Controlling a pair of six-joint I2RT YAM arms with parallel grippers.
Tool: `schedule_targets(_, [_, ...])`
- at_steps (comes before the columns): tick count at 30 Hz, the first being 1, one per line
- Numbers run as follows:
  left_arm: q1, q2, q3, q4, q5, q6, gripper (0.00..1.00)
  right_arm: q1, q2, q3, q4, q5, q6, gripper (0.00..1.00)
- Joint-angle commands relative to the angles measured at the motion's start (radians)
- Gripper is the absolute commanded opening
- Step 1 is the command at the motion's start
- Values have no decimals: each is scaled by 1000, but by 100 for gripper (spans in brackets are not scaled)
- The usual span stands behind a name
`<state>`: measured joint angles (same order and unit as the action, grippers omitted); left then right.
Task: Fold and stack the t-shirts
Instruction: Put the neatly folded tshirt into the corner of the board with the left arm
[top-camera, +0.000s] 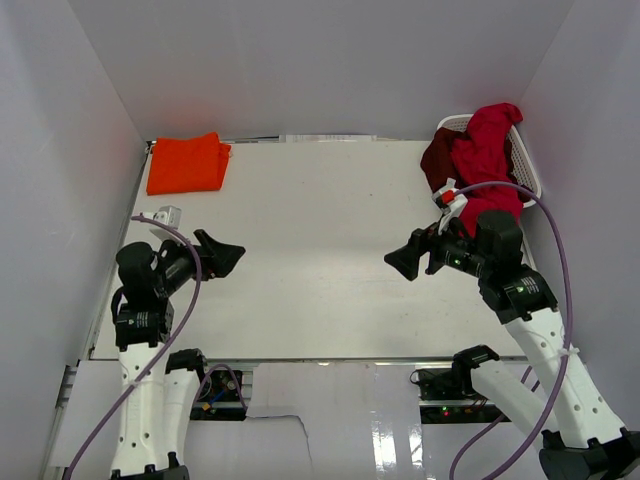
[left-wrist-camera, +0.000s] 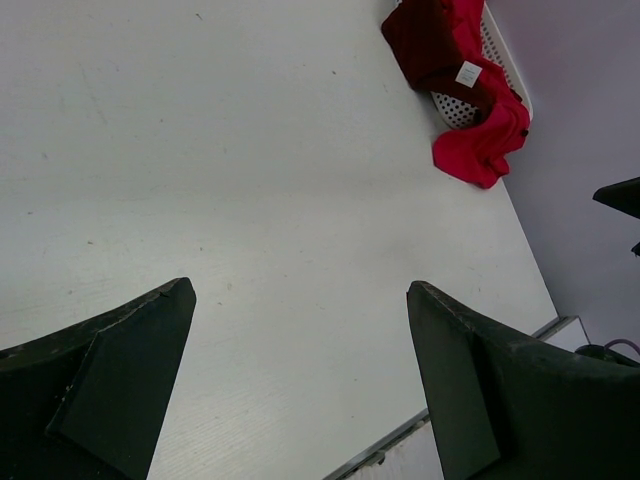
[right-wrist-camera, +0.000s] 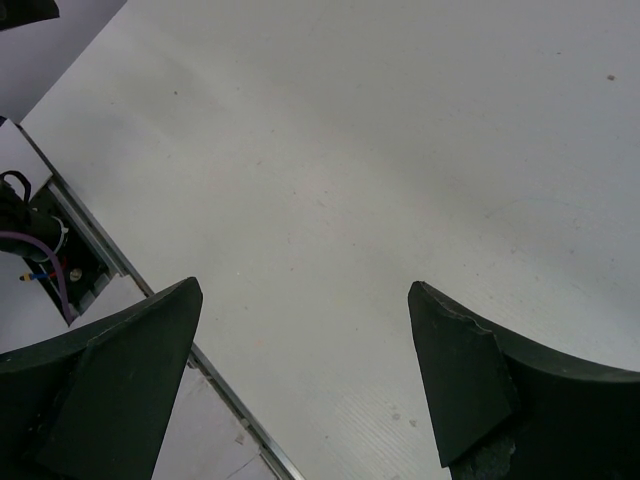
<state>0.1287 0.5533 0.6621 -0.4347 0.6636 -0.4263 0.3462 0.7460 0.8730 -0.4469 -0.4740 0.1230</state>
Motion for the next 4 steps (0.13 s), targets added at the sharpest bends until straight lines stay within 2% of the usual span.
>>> schedule_targets(1, [-1, -10, -2, 2, 5, 11, 98, -6, 1, 11, 7, -6, -5, 90])
schedule_targets(4, [-1, -12, -2, 2, 7, 11, 98, -6, 4, 11, 8, -17, -2, 90])
